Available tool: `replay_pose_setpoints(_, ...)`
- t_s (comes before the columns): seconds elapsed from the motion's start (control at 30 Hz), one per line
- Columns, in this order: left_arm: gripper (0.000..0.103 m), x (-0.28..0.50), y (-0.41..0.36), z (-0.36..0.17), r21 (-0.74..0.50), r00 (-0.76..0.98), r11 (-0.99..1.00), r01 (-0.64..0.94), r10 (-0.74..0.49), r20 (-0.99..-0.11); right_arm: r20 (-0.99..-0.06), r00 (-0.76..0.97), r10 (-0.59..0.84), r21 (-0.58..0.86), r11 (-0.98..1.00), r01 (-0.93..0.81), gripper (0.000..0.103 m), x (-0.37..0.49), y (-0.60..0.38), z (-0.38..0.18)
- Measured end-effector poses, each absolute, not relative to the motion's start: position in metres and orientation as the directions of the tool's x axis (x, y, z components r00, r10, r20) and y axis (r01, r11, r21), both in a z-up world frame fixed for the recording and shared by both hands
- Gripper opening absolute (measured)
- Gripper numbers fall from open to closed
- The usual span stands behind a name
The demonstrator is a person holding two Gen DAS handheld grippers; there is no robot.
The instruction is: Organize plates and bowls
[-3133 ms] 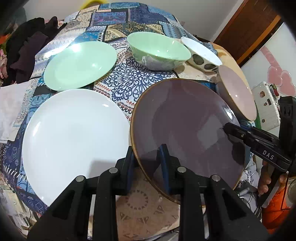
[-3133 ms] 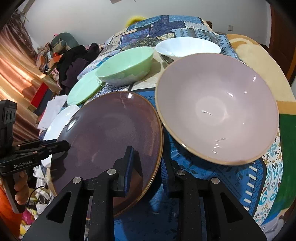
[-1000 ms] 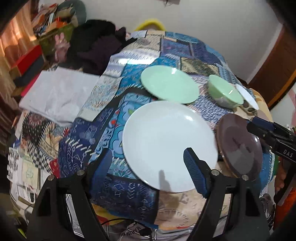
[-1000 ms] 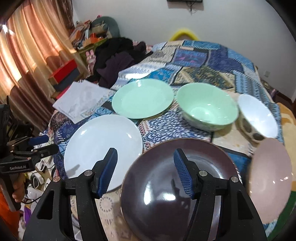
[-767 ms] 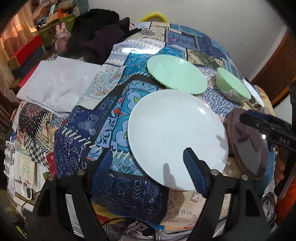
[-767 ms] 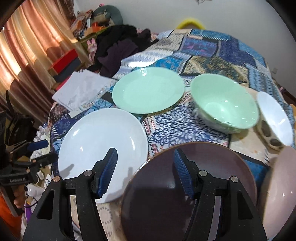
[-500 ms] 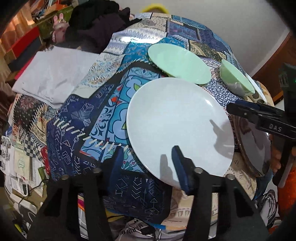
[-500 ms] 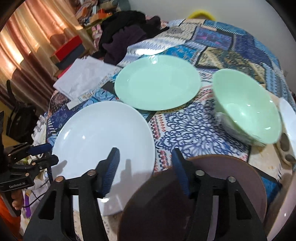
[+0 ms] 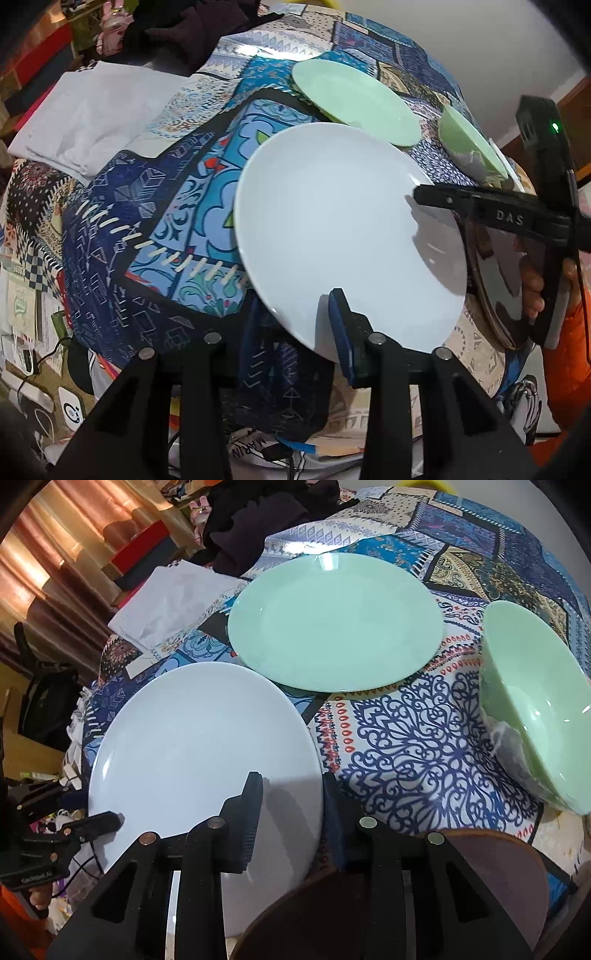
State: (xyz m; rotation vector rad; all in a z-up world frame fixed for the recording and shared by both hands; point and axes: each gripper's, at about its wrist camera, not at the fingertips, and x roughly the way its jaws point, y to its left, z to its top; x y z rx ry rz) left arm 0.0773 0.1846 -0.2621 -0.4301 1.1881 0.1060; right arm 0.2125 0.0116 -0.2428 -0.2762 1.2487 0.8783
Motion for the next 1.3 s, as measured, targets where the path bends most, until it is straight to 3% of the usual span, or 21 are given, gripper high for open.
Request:
replay_pose_setpoints(0.47, 0.038, 0.080, 0.184, -0.260, -0.271, 0.388, 0.912, -0.307, -0.140, -0.911, -0.916, 0.074, 0.394, 0.232, 0.671, -0.704, 0.030, 0.208, 0.018, -0.243)
replay_pose_setpoints(0.83, 0.038, 0.070, 0.207, -0.252, -0.253, 0.414, 0.891, -0.377, -0.082, -0.906, -0.892, 0.083, 0.444, 0.259, 0.653, -0.711, 0.028, 0.193, 0.021, -0.234)
replay_pose_setpoints(1.3, 0.038, 0.074, 0.194, -0.218, -0.208, 0.477, 0.918, -0.338, -0.023, -0.878, -0.841, 0.175, 0.511, 0.265, 0.672, -0.691, 0.028, 0.186, -0.006, -0.197)
